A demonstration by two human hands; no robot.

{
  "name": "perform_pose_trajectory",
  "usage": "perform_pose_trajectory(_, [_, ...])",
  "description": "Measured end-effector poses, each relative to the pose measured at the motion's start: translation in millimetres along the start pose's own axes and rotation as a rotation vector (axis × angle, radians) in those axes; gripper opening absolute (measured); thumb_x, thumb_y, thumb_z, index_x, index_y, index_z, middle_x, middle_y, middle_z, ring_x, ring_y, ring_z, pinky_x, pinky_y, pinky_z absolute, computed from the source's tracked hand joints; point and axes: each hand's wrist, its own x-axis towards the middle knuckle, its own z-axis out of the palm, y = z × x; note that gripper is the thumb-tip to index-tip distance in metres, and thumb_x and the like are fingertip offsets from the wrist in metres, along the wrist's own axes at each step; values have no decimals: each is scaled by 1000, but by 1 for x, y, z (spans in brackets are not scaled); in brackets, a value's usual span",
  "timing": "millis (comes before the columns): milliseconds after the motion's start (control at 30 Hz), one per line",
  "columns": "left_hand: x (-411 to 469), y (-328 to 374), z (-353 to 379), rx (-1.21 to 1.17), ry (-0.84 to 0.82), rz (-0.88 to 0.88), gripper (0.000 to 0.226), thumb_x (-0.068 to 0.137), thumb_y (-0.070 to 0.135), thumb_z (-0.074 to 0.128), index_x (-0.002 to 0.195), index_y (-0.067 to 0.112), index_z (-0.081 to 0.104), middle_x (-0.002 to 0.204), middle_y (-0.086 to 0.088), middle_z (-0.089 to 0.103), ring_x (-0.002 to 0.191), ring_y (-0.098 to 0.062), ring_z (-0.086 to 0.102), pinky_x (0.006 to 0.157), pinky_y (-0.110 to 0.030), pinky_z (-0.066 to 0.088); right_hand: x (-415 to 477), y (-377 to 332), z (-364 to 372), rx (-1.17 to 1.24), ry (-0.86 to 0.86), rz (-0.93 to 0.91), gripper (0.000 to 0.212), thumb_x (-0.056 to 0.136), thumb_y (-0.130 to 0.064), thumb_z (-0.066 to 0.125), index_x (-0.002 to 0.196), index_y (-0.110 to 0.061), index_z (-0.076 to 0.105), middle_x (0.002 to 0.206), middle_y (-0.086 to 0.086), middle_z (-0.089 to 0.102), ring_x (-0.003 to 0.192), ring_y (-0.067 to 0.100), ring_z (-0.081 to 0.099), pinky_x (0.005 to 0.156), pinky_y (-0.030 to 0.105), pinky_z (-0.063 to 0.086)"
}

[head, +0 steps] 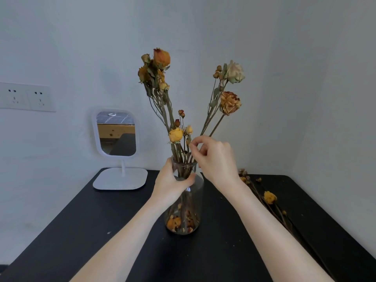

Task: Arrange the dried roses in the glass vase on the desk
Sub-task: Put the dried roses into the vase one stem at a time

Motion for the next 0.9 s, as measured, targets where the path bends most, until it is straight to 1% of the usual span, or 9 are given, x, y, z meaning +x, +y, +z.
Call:
perform_pose_trajectory(133, [0, 0, 0, -5, -1, 8, 58, 74, 30, 74, 124, 25, 45, 117, 10, 60, 111, -6, 55, 95, -31, 46, -8, 6, 4, -44, -30, 45, 20, 91, -27, 56, 103, -16, 67, 70, 0, 66, 57, 7, 56, 61, 23, 52])
perform_pose_trajectory(367, [2, -2, -1, 13, -21, 17, 58, 73, 33, 72, 123, 31, 43, 117, 15, 57, 108, -2, 52, 88, -20, 41, -10, 7, -4, -27, 20, 70, 17, 85, -33, 63, 93, -17, 63, 55, -8, 53, 50, 8, 55, 56, 22, 50])
perform_pose_trajectory(533, [9, -7, -7, 54, -75, -16, 57, 73, 39, 71, 122, 33, 43, 115, 19, 54, 109, -2, 49, 91, -23, 38, -26, 21, -15, -37, -39, 143, 16, 86, -35, 61, 94, -21, 60, 55, -4, 58, 52, 10, 58, 59, 25, 53])
perform_pose_trajectory(633, [11, -6, -9, 72, -122, -51, 57, 76, 39, 70, 124, 35, 39, 116, 21, 49, 114, -4, 45, 93, -25, 36, -38, 36, -27, -63, -58, 212, 10, 86, -36, 60, 90, -27, 56, 51, -8, 57, 50, 7, 58, 58, 19, 49])
perform_pose_trajectory(700, [3, -4, -9, 46, -116, -70, 66, 76, 44, 69, 131, 30, 36, 121, 20, 45, 116, -3, 41, 95, -25, 34, -49, 50, -36, -65, -78, 274, 9, 86, -35, 60, 88, -28, 55, 50, -8, 57, 50, 6, 58, 59, 18, 48])
perform_pose_trajectory(733, [-4, -3, -10, 20, -84, -77, 73, 74, 48, 69, 134, 27, 34, 125, 18, 44, 118, -3, 40, 96, -25, 34, -55, 57, -42, -50, -85, 319, 9, 87, -35, 60, 87, -26, 56, 49, -7, 58, 50, 5, 58, 60, 19, 49])
perform_pose_trajectory(800, [-25, -7, -10, 3, 76, -95, 77, 73, 51, 67, 136, 21, 35, 132, 11, 43, 124, -7, 39, 102, -28, 33, -68, 75, -53, -28, -79, 421, 11, 87, -35, 59, 88, -24, 60, 49, -5, 60, 49, 3, 58, 59, 21, 47])
perform_pose_trajectory(833, [-39, -9, -9, 21, 187, -103, 71, 76, 47, 65, 134, 19, 38, 132, 7, 43, 126, -11, 38, 104, -32, 34, -74, 84, -59, -30, -72, 472, 10, 87, -34, 59, 88, -24, 60, 50, -4, 60, 48, 1, 57, 56, 19, 44])
perform_pose_trajectory(900, [-68, -13, -5, 46, 354, -114, 46, 84, 37, 61, 124, 20, 46, 123, 5, 44, 125, -20, 38, 102, -38, 36, -87, 103, -71, -29, -67, 585, 9, 89, -31, 58, 92, -24, 60, 53, -3, 62, 46, 0, 56, 53, 16, 39])
